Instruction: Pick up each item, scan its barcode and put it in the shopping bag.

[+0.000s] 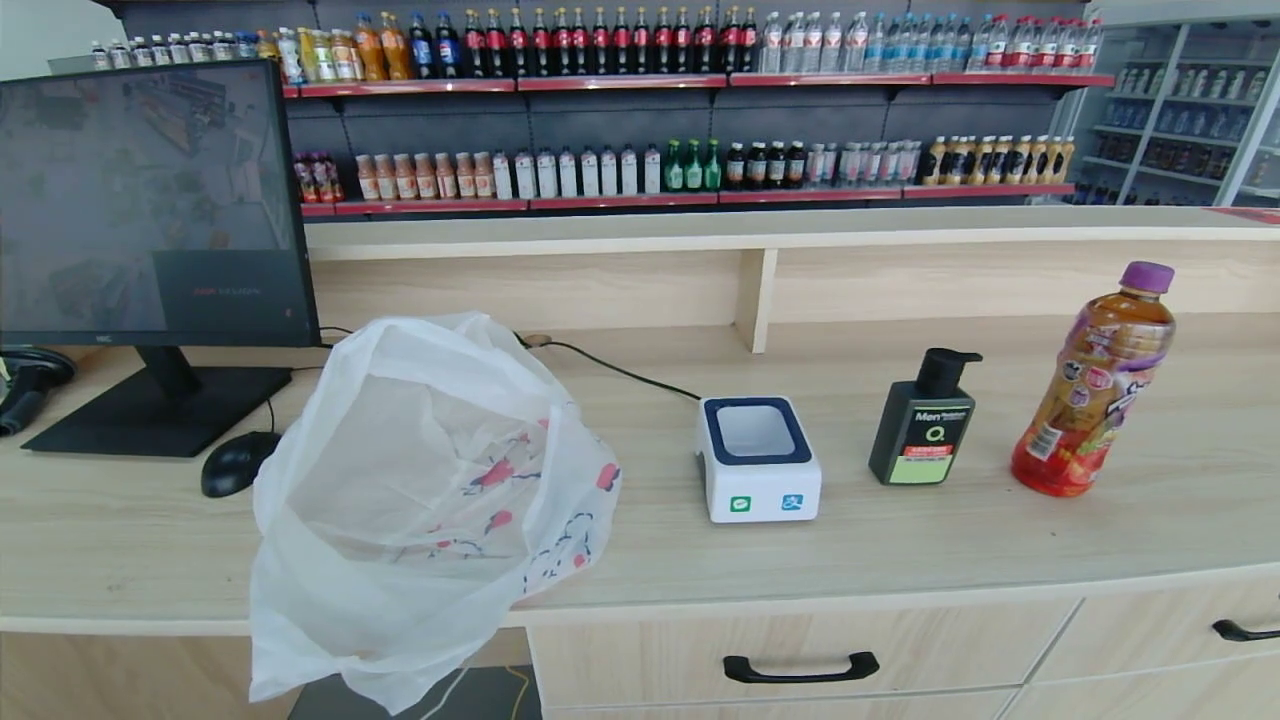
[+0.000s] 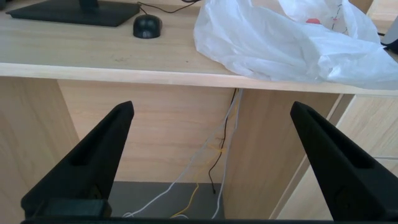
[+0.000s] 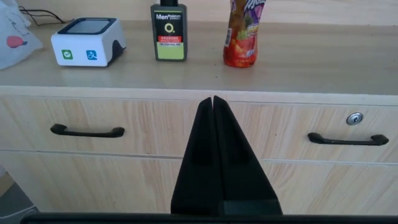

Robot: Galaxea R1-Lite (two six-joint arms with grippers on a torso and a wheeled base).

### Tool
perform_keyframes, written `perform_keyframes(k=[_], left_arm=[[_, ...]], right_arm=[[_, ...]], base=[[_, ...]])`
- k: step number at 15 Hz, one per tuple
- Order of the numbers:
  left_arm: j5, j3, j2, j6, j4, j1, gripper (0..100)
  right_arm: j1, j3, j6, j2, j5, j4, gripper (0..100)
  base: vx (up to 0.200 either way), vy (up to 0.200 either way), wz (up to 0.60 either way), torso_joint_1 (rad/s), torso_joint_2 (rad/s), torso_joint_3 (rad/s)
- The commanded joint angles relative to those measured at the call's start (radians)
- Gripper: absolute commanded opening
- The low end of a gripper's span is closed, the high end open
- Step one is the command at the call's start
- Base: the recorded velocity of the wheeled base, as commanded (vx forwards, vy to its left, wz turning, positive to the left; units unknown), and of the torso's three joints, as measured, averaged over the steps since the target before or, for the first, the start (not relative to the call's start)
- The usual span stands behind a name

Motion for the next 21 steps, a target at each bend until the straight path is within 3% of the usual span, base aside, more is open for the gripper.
perform_keyframes(k=[1, 2, 3, 6, 10, 13, 17, 18, 21], left_arm=[[0.0, 0.0, 0.0, 0.0, 0.0, 0.0, 100], [0.0, 0.0, 0.0, 0.0, 0.0, 0.0, 100], [0.0, 0.0, 0.0, 0.0, 0.0, 0.0, 100], [0.0, 0.0, 0.0, 0.0, 0.0, 0.0, 100], [0.0, 0.0, 0.0, -0.002, 0.0, 0.0, 100], [0.0, 0.0, 0.0, 0.0, 0.0, 0.0, 100], [0.0, 0.0, 0.0, 0.001, 0.0, -0.002, 100], [0.0, 0.0, 0.0, 0.001, 0.0, 0.0, 100], [0.0, 0.0, 0.0, 0.001, 0.0, -0.002, 100]], right_arm=[[0.018, -0.161, -0.004, 0.263, 0.009, -0.076, 0], [0.022, -0.18, -0.004, 0.325, 0.009, -0.131, 0], [0.039, -0.172, -0.011, 0.486, 0.009, -0.349, 0], [0.068, -0.108, -0.014, 0.815, 0.009, -0.829, 0], [0.127, -0.143, -0.017, 1.194, 0.009, -1.3, 0], [0.228, -0.132, -0.035, 1.395, 0.008, -1.501, 0], [0.283, -0.149, -0.055, 1.459, 0.008, -1.533, 0], [0.283, -0.147, -0.057, 1.468, 0.006, -1.533, 100], [0.286, -0.121, -0.047, 1.517, 0.005, -1.533, 100]], base=[[0.0, 0.0, 0.0, 0.0, 0.0, 0.0], [0.0, 0.0, 0.0, 0.0, 0.0, 0.0], [0.0, 0.0, 0.0, 0.0, 0.0, 0.0], [0.0, 0.0, 0.0, 0.0, 0.0, 0.0], [0.0, 0.0, 0.0, 0.0, 0.0, 0.0], [0.0, 0.0, 0.0, 0.0, 0.0, 0.0], [0.0, 0.0, 0.0, 0.0, 0.0, 0.0], [0.0, 0.0, 0.0, 0.0, 0.0, 0.0], [0.0, 0.0, 0.0, 0.0, 0.0, 0.0]])
